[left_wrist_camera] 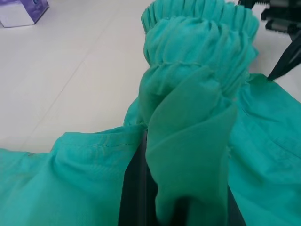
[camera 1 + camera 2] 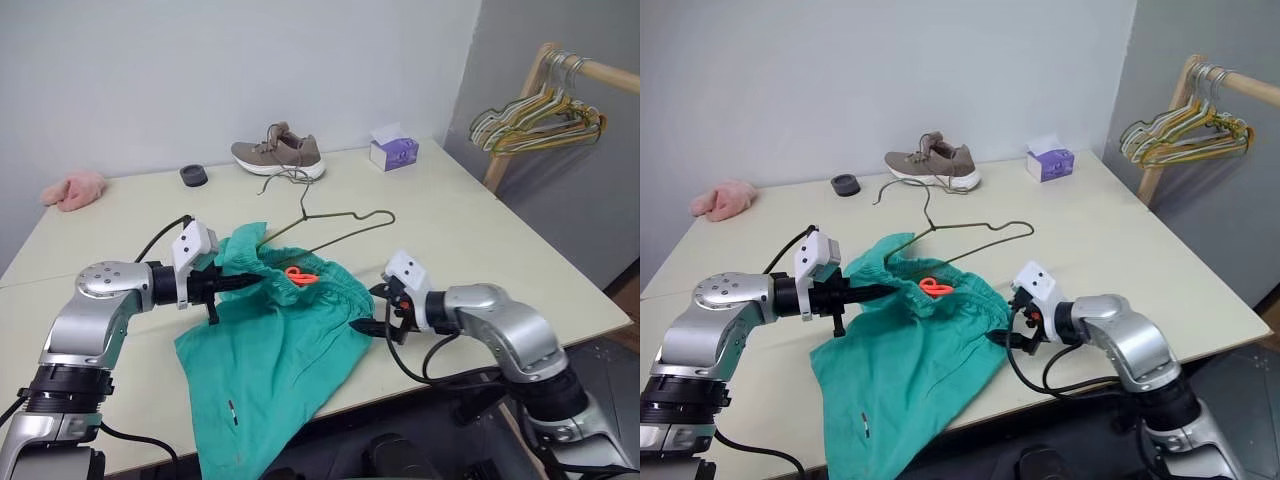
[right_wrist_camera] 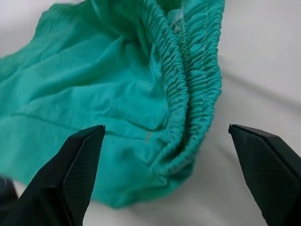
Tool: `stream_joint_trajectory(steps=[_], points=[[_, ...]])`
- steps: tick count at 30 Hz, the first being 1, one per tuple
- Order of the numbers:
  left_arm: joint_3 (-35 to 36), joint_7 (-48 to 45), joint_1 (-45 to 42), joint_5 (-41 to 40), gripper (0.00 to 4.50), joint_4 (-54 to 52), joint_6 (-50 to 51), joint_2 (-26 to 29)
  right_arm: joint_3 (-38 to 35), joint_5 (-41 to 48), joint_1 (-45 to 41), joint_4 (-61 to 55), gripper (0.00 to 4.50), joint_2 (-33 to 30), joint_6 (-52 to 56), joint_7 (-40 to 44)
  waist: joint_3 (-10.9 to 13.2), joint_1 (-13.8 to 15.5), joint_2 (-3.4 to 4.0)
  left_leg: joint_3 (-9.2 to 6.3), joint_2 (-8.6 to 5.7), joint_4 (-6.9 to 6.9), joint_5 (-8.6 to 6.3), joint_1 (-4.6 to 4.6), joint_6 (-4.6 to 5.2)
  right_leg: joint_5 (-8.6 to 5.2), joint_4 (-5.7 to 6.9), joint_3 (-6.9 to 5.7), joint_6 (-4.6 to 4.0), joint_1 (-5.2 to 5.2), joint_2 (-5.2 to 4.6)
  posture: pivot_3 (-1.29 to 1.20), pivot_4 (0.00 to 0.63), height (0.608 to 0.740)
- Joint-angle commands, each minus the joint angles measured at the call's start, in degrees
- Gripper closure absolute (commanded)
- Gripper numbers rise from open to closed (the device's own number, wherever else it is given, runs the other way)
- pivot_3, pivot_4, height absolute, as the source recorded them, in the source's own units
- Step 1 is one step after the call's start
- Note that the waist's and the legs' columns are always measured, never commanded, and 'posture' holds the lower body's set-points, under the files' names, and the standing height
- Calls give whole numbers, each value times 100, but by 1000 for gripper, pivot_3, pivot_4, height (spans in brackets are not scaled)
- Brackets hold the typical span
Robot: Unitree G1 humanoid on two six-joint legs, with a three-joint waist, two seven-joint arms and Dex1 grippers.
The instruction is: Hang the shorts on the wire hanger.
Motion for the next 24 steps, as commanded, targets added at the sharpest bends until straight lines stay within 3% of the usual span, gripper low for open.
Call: stream_joint_trajectory(steps=[1, 6, 12, 19, 24], points=[[226, 48, -132, -178, 4500, -273, 39, 17, 27, -60, -61, 276, 648, 259, -90, -380, 0, -1, 1, 0, 0, -1, 0, 0, 0, 0, 0, 0, -1, -1, 0, -270, 0, 740], [383, 88, 11, -384, 4500, -470, 285, 69, 17, -194, 1, 550, 2409, 262, -413, -668, 0, 2, 0, 1, -2, -2, -1, -2, 0, 1, -2, 2, -1, -1, -1, -258, 0, 740], [751, 68, 263, -907, 4500, -822, 953, 189, -228, -204, 52, 733, 4487, -161, -830, -548, 1, 2, 1, 1, -2, -1, 0, -1, 0, 0, -1, 2, 0, -1, 0, -253, 0, 740], [1546, -316, 764, -2015, 4500, -1082, 2221, 793, -992, 360, -206, 1037, 4487, -990, -696, 113, 3, -7, 4, 7, -1, -3, -1, 3, 1, 0, -4, 5, 1, 4, 1, -244, 0, 740], [1738, -579, 1089, -2231, 4500, -1182, 2431, 1133, -1130, 496, -404, 1376, 4487, -1208, -588, 110, 6, 17, 9, 3, 3, -6, -1, 14, 1, -1, -2, 1, -1, 13, 5, -236, 0, 740]])
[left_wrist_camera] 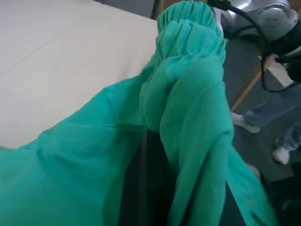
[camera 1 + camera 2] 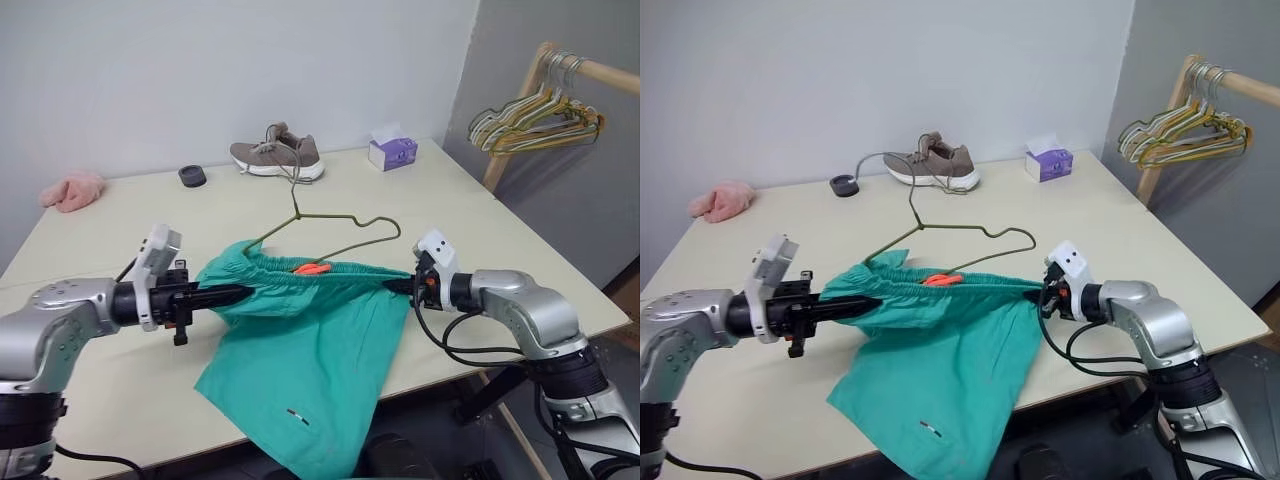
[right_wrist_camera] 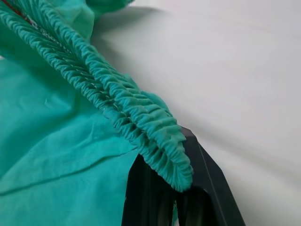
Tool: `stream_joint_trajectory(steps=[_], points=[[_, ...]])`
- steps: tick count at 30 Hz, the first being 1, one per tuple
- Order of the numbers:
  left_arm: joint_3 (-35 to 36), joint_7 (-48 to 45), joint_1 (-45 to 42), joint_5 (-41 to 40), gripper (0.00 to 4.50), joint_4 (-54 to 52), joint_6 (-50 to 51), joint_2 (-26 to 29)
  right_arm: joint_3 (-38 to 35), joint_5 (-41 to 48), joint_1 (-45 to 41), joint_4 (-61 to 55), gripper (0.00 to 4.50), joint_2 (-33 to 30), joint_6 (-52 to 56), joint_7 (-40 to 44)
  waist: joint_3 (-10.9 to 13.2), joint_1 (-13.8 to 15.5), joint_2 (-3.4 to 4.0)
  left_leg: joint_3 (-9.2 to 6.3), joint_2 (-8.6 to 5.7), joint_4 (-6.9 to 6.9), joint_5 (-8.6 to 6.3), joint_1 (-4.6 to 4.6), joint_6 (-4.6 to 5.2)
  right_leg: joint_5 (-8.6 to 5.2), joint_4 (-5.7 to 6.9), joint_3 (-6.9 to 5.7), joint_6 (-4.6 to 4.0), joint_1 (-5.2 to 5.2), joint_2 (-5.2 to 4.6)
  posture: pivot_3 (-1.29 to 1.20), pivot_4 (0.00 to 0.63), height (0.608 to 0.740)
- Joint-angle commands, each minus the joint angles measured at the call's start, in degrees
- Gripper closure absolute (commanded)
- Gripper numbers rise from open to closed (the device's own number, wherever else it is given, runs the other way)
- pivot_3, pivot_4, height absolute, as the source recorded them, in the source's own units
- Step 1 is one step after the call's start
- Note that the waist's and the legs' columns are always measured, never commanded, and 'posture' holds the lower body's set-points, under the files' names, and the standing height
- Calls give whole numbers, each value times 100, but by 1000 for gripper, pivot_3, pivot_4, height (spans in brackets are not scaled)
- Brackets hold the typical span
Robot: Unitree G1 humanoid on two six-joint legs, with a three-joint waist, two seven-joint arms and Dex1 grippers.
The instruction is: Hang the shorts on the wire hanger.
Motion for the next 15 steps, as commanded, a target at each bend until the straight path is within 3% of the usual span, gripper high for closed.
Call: stream_joint_trajectory(steps=[1, 8, 15], points=[[653, -199, 143, -162, 4500, 28, 13, 315, -480, -99, -80, 471, 4487, -378, 164, -167, 2, 7, 2, 2, -1, 0, 0, 1, 0, 0, 0, 2, 0, 1, 0, -236, 0, 740], [599, -281, 280, -189, 4500, -93, -92, 390, -441, 6, -171, 625, 4487, -419, 257, -277, 2, 26, 3, 5, -1, 1, 0, 0, 0, 0, -3, 5, 0, 0, -1, -237, 0, 740], [355, -440, 401, 437, 4500, 214, -719, 612, -476, 110, -80, 429, 4487, -513, 343, -290, 6, 22, 9, 9, -1, -2, 0, 0, 0, 0, -3, 8, -1, -2, -1, -244, 0, 740]])
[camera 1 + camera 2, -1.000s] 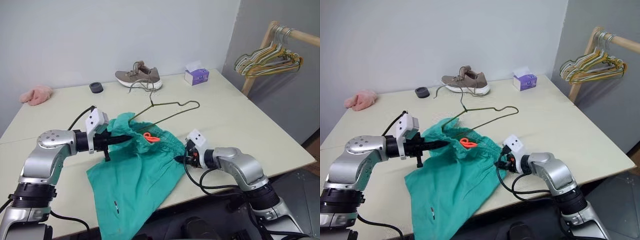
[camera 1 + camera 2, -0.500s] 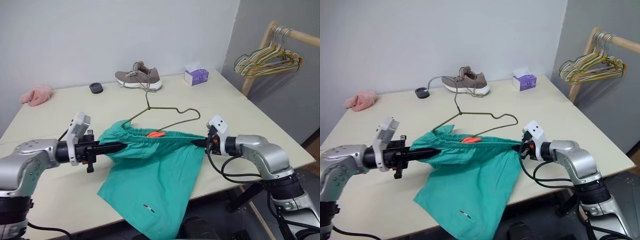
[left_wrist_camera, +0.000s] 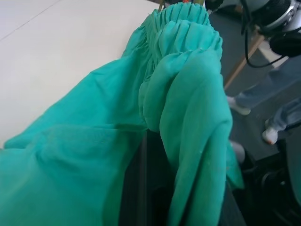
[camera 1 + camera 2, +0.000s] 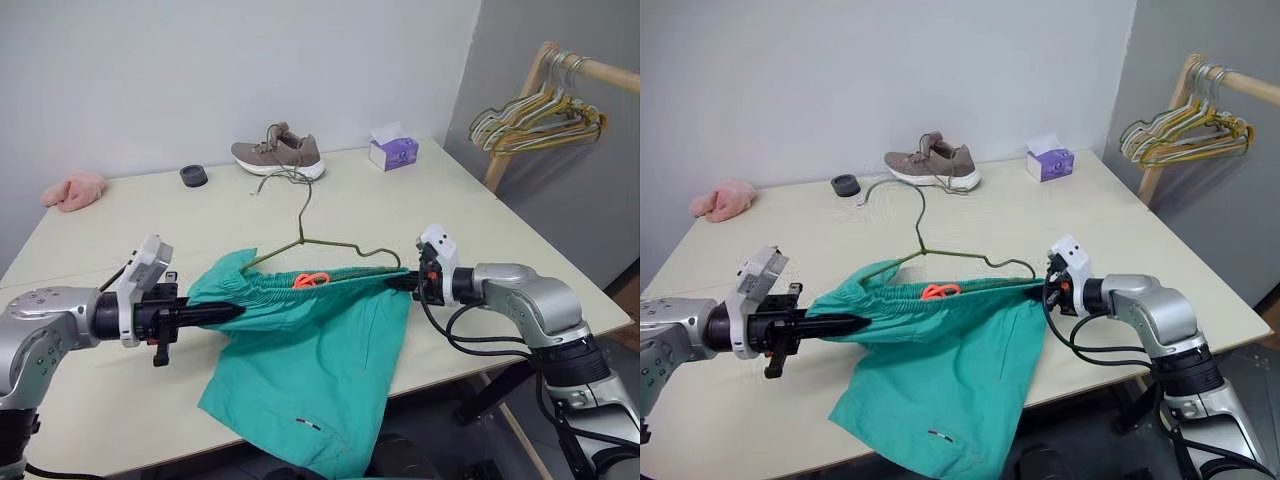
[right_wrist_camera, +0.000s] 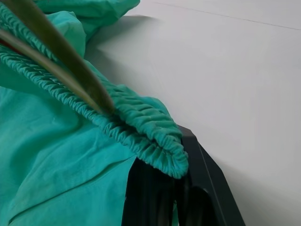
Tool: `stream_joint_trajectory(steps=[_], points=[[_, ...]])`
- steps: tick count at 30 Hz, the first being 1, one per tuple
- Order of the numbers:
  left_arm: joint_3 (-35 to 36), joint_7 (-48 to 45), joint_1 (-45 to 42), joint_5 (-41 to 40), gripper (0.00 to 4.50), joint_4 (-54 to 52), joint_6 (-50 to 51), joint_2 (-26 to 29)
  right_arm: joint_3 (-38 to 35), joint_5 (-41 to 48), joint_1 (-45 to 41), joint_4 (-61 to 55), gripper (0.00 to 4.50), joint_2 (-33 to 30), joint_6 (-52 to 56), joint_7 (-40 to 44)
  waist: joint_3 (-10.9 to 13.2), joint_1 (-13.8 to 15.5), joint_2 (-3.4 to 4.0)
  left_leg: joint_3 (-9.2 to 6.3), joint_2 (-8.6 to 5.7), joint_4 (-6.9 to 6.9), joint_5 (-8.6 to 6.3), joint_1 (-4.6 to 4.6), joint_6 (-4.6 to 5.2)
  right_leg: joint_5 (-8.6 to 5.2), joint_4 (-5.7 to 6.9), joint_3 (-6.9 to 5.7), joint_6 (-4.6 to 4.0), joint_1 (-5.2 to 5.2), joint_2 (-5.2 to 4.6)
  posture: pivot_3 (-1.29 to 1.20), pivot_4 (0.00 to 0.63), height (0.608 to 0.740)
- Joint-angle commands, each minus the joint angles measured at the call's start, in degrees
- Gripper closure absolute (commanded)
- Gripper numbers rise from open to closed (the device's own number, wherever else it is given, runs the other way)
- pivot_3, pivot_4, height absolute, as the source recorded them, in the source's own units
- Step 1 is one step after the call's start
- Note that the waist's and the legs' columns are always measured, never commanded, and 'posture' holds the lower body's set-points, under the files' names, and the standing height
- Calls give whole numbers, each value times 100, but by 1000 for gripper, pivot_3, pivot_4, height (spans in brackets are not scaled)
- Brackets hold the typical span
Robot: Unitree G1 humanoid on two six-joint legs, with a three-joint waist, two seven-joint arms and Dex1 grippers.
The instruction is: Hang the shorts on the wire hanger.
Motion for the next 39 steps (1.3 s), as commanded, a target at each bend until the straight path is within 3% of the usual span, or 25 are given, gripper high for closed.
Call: stream_joint_trajectory(steps=[1, 11, 22, 28, 39], points=[[247, -121, -54, 347, 4500, 441, -396, 265, -475, -233, 132, 161, 4487, -442, 131, -334, 1, 2, 2, 0, 0, 0, 0, 0, 0, 0, 0, 0, 0, 0, 0, -244, 0, 740], [-7, -250, 71, 884, 4500, 752, -908, 442, -298, -186, 317, -408, 4487, -808, 129, -207, 3, -4, 5, 1, 0, -1, 0, -2, 0, 0, -2, 1, 0, -2, -1, -252, 0, 740], [-438, -50, -137, 1250, 4500, 860, -1313, 288, 797, -557, -103, -1179, 4487, -1369, -541, 292, 9, -4, 12, 1, 1, -2, 0, -3, 0, -1, -4, -2, 0, -5, -1, -256, 0, 740], [-843, 99, -402, 1283, 4500, 609, -1267, -82, 1429, -851, -524, -1637, 4487, -1122, -717, 500, 9, -12, 13, 1, 2, -1, 0, -3, 0, -1, -4, -2, 0, -5, -2, -260, 0, 740], [-1170, -95, -405, 1492, 4500, 485, -1409, -140, 1604, -1520, -838, -1231, 4487, -1036, -1164, 623, 9, -18, 11, 1, 1, -1, 0, -4, 0, -1, -4, -2, 0, -8, -3, -278, 0, 740]])
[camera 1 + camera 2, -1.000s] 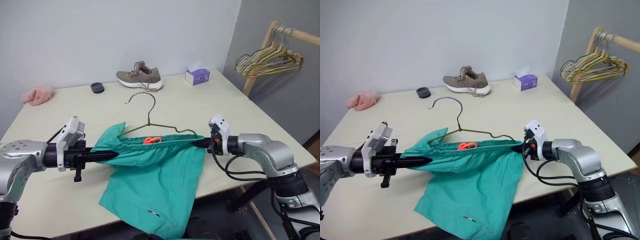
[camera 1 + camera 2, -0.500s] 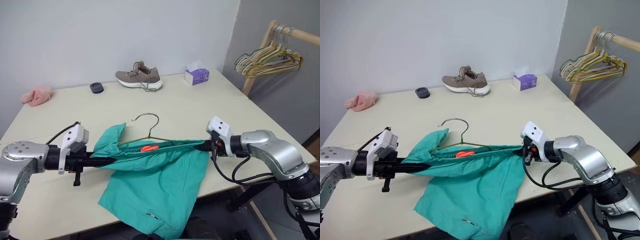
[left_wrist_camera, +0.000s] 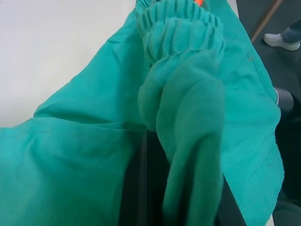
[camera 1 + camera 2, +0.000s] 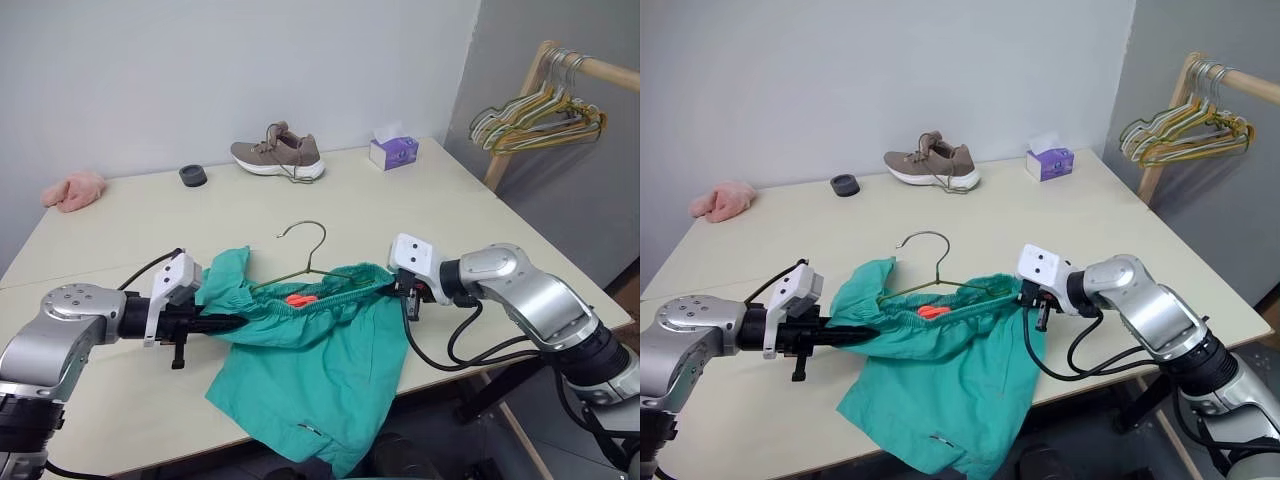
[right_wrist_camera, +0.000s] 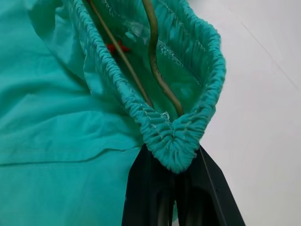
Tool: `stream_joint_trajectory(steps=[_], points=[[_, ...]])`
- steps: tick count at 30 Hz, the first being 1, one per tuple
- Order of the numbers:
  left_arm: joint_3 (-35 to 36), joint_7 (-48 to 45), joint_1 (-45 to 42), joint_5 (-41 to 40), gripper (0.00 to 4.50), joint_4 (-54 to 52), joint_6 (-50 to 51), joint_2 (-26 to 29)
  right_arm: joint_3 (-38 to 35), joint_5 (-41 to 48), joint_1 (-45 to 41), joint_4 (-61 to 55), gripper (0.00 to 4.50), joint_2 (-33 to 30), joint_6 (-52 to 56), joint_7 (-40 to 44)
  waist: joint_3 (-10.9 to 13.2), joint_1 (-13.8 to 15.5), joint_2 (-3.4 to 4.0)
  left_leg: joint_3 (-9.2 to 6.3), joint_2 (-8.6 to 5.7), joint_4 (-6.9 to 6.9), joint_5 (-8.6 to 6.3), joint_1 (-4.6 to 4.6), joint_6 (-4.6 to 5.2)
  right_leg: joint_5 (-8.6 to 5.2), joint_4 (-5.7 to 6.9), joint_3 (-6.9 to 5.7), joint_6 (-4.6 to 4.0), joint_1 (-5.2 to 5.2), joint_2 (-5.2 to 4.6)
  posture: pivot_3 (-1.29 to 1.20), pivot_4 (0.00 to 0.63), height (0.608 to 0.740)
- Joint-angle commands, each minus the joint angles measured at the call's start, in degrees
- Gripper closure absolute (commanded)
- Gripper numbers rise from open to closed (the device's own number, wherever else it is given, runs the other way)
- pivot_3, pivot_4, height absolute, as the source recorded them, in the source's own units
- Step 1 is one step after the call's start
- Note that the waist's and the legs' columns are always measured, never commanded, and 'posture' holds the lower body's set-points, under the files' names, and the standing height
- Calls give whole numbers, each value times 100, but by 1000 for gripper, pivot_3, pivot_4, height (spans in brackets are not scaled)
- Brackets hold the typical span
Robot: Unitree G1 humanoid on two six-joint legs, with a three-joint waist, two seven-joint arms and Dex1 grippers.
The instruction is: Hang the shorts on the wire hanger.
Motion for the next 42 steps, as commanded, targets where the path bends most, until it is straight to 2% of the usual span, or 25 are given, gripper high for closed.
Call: stream_joint_trajectory(steps=[1, 4, 9, 13, 18, 21, 27, 33, 36, 41, 42], points=[[-20, -53, -81, 71, 4500, -122, -139, -8, -73, -289, -194, 29, 4244, -50, -323, 78, 0, -1, 0, 0, 0, 0, 0, 0, 0, 0, 0, 0, 0, 0, 0, -278, 0, 740], [-87, -26, -110, 145, 4500, -94, -199, -42, 33, -539, -231, 50, 3388, -245, -596, 328, 0, -1, 1, 1, 0, 0, 0, 0, 0, 0, 0, 0, 0, 0, 0, -284, 0, 740], [-199, -45, -145, 191, 4500, -99, -226, -140, -188, -210, -310, -288, 1667, -256, -33, 621, 0, -11, 0, -2, 0, 0, 0, 0, 0, 0, 0, -2, 0, 0, 0, -295, 0, 740], [-249, -36, -190, 179, 4500, -130, -192, -234, -230, -318, -264, -354, 1667, -178, -1, 520, -1, -27, -1, -2, 0, 1, 0, 1, 0, 0, 2, -2, 0, 1, 0, -296, 0, 740], [-250, -31, -218, 161, 4500, -130, -172, -270, -329, -282, 188, -537, 1667, -641, 56, 753, -3, 4, -5, -2, -1, 0, -1, -3, 0, 0, -3, -3, 0, 0, -2, -295, 0, 740], [-240, -58, -226, 157, 4500, -105, -179, -265, -339, -330, 357, -507, 1667, -707, 11, 715, -2, -4, -4, -2, -2, 1, -1, -6, -1, 0, -6, -3, 0, 0, -4, -297, 0, 740], [-249, -141, -252, 140, 4500, -102, -161, -242, -28, -518, 221, 33, 1667, -168, -176, 581, -1, -103, -3, -1, 2, -1, -1, 5, -1, 0, 1, -5, 0, 5, 1, -297, 0, 740], [-249, -170, -265, 165, 4500, -126, -144, -222, 279, -711, -133, 816, 1667, 253, -555, 897, -1, -129, -3, 0, -1, 1, -1, 0, -1, 0, 0, -2, -1, 4, -2, -286, 0, 740], [-238, -167, -253, 161, 4500, -150, -133, -211, 353, -734, -280, 1053, 2522, 338, -724, 1116, -1, -128, -3, -3, -1, 1, -1, 0, -1, 0, 0, -4, -1, 5, -2, -281, 0, 740], [-204, -105, -268, 127, 4500, -142, -153, -290, 329, -673, -367, 1056, 4354, 333, -755, 1396, -1, -125, -3, -5, -1, 1, -1, 0, -1, 0, 0, -6, -1, 5, -2, -285, 0, 740], [-215, -94, -282, 131, 4500, -129, -159, -310, 305, -658, -360, 1022, 4469, 326, -731, 1438, -1, -125, -3, -5, -1, 1, -1, 0, -1, 0, 0, -6, -1, 4, -2, -286, 0, 740]])
